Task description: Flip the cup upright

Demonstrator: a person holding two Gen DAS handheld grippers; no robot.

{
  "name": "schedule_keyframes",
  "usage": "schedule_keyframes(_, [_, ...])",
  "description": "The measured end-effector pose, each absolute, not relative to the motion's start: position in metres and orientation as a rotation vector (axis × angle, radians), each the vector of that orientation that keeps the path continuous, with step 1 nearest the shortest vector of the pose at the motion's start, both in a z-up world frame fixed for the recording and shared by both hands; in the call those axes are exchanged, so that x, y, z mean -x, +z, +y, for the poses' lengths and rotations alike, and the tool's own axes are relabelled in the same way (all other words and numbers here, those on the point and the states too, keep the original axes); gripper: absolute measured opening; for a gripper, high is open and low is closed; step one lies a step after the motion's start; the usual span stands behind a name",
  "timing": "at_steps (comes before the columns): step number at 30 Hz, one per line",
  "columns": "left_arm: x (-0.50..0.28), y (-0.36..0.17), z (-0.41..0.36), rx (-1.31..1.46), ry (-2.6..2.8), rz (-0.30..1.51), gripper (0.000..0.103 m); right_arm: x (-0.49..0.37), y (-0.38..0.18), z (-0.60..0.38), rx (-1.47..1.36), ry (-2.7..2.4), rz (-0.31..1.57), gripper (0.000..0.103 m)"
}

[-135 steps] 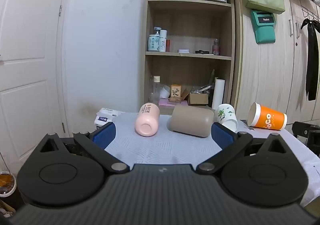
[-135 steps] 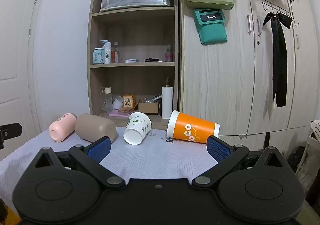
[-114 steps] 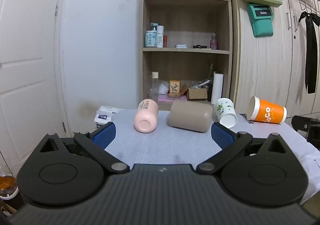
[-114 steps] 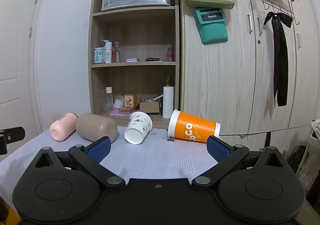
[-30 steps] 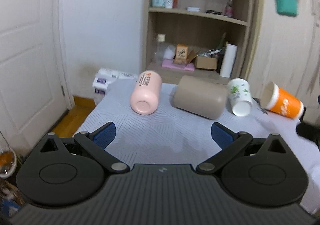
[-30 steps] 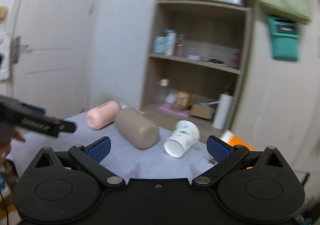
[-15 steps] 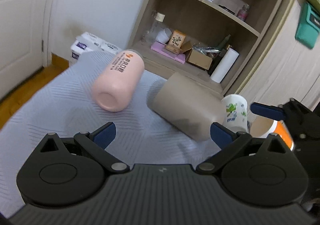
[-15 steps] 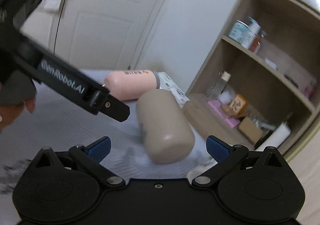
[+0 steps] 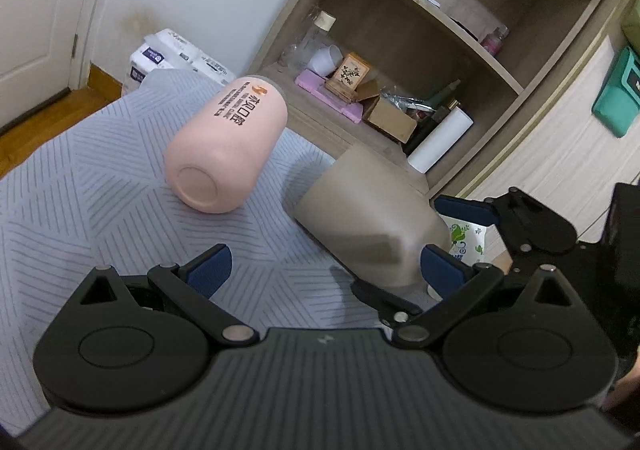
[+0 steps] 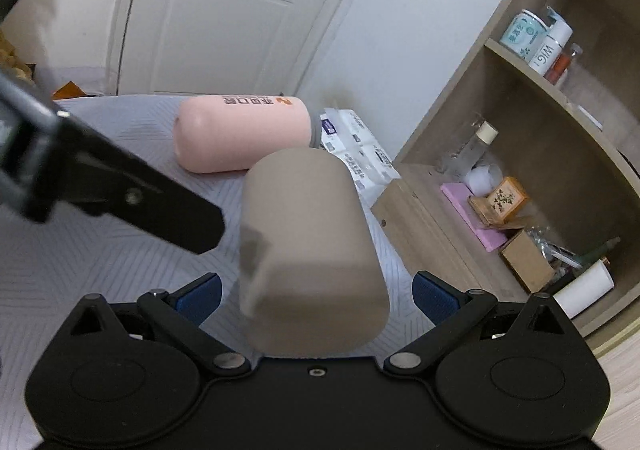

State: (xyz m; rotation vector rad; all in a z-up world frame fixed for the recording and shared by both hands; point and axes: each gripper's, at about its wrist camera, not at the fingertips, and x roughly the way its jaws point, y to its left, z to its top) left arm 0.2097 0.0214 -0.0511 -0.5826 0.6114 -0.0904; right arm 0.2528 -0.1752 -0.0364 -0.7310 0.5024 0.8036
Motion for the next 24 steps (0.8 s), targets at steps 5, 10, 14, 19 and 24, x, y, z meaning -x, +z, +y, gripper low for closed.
schedule_keyframes(5, [-0.211, -0.055, 0.027, 0.645, -0.101, 0.61, 0.101, -0.254, -0.04, -0.171, 0.728, 0.795, 0.559, 0.083])
schedule_keyframes(10, [-0.211, -0.059, 0.029, 0.715, -0.13, 0.607, 0.1, -0.249, -0.032, -0.174, 0.628, 0.775, 0.628, 0.083])
schedule_keyframes(14, [-0.207, -0.062, 0.033, 0.781, -0.173, 0.618, 0.1, -0.242, -0.029, -0.175, 0.58, 0.738, 0.677, 0.083])
schedule_keyframes(19, [-0.199, -0.06, 0.03, 0.825, -0.226, 0.63, 0.1, -0.222, -0.022, -0.181, 0.51, 0.802, 0.717, 0.083])
schedule_keyframes(24, [-0.187, -0.066, 0.031, 0.9, -0.253, 0.658, 0.1, -0.201, -0.022, -0.186, 0.478, 0.768, 0.726, 0.083])
